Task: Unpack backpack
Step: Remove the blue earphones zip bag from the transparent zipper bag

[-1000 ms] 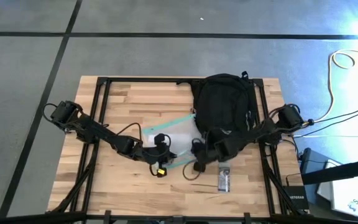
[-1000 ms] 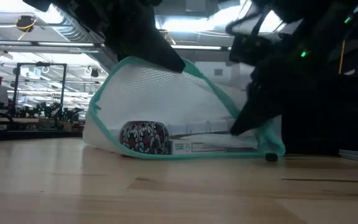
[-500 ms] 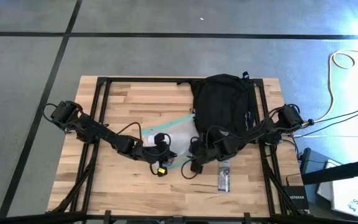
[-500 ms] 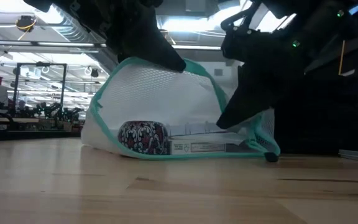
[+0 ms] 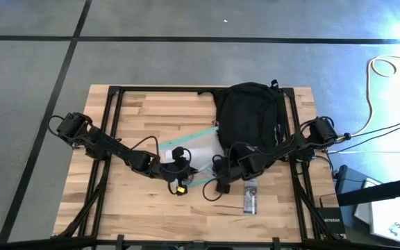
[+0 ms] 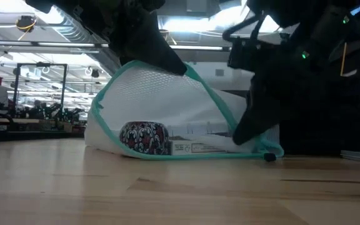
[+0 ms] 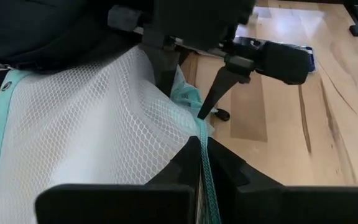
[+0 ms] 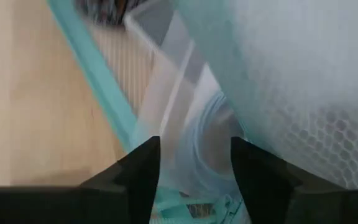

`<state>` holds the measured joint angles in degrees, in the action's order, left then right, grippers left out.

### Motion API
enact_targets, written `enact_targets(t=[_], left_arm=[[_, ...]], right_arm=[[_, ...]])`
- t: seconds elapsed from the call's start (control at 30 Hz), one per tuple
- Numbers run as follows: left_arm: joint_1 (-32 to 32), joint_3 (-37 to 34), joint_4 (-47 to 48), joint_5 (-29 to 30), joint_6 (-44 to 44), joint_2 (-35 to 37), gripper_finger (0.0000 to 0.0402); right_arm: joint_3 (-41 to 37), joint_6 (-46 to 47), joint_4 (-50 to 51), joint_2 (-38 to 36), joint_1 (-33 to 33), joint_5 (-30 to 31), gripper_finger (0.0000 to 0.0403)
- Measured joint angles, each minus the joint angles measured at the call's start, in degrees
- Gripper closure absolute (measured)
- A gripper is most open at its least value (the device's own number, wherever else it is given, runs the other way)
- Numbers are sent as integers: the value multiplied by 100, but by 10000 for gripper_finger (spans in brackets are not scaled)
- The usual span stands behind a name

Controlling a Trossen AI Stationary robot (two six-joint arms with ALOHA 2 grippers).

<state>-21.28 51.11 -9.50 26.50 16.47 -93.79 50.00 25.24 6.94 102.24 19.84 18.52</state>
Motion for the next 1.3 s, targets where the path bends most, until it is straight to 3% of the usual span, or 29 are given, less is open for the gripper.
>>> enact_targets(t=[0.3, 0.63, 0.93, 1.13, 1.3], left_arm=[[-2, -2, 46, 2, -39, -3, 402], [-4, -2, 69, 9, -39, -3, 402], [-2, -2, 138, 65, -39, -3, 402], [-2, -2, 171, 94, -41, -3, 402], [-2, -2, 171, 103, -42, -3, 402]], right_arm=[[9, -163, -147, 264, 49, -17, 277], [3, -293, -387, 284, 295, -231, 395], [454, -463, -326, 306, 310, -1092, 394], [700, -757, -387, 306, 313, -1179, 396], [812, -926, -657, 306, 310, -1757, 400]])
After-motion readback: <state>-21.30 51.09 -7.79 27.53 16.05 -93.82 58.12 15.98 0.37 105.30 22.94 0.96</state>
